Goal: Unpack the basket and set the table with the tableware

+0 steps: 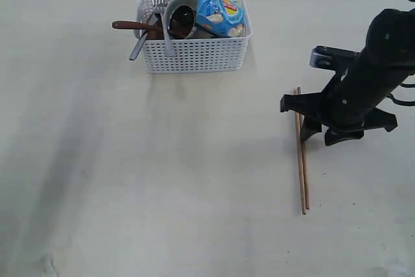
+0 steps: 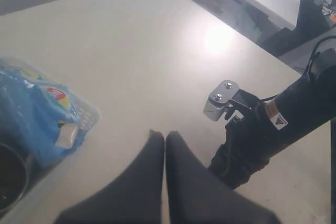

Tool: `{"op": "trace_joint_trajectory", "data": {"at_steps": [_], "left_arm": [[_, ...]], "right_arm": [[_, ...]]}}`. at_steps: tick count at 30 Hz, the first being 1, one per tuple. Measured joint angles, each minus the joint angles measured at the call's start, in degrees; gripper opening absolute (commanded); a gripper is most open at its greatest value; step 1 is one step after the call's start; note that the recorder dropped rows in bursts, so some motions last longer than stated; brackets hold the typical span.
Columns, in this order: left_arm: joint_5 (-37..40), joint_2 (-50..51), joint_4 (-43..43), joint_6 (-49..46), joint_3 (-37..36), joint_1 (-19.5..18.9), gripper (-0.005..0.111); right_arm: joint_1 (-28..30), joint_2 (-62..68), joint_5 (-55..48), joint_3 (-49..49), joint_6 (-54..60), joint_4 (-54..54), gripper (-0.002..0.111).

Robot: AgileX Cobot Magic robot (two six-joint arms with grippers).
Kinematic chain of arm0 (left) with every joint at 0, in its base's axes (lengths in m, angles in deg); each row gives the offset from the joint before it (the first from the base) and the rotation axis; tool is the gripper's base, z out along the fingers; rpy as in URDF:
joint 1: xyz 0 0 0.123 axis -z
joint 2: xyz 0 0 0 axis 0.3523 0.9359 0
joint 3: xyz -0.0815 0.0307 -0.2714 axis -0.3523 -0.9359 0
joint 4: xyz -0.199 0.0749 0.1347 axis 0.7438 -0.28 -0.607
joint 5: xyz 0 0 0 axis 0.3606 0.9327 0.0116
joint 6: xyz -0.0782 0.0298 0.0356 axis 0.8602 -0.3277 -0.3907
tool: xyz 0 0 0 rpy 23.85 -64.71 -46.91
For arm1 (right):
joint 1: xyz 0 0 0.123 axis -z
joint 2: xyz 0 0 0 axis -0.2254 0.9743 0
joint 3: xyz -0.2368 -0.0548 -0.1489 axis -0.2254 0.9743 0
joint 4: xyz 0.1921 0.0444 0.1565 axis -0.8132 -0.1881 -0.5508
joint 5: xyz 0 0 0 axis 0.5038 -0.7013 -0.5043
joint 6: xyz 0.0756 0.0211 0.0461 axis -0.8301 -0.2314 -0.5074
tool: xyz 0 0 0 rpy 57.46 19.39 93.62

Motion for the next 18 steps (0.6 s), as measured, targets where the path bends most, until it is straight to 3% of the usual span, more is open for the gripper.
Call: {"op": "trace_joint_trajectory", "data": {"at_steps": [10,14,18], "left_arm": [[-1.3,0.0,-2.86,-0.04,0.0,-0.11,0.001],[-8.57,0.0,-10.28,5.58,0.0,-0.11,0.001],[-19.23,0.0,-22.0,17.47,0.0,-0.25,0.001]], "right_arm": [[-0.02,-10.89,4.84,-1.68,0.26,2.15,0.044],[-0.02,-14.05,12.04,-1.83,1.13,2.39,0.044],[-0.02,-15.19,17.7,-1.83,3.17,2.75,0.044]]}}
